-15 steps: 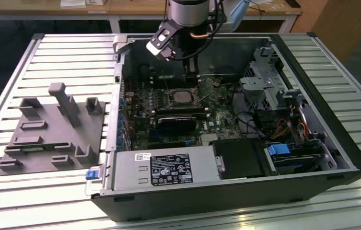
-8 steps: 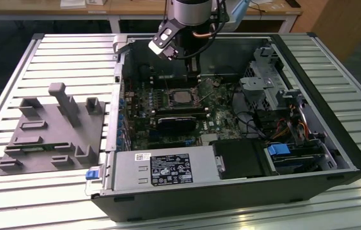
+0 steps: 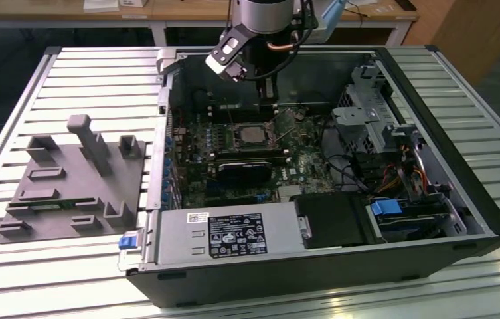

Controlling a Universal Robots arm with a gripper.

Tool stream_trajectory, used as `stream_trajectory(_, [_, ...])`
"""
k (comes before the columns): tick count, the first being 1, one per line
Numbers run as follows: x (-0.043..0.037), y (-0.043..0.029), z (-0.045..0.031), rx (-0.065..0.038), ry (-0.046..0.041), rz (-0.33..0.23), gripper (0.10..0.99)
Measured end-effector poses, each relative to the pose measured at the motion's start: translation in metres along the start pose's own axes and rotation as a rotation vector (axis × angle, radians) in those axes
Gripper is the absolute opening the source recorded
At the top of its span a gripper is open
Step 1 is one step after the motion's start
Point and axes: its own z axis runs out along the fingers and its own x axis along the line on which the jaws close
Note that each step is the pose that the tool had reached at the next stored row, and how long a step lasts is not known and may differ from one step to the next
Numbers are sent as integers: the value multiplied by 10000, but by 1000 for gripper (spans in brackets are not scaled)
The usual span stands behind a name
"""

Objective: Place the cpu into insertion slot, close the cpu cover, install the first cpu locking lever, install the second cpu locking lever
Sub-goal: 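Close the cpu cover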

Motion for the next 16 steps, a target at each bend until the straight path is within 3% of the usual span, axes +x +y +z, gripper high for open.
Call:
stream_trajectory(7, [5,122,12,3,1,2,106])
stream_trajectory(16, [12,357,33,22,0,3,106])
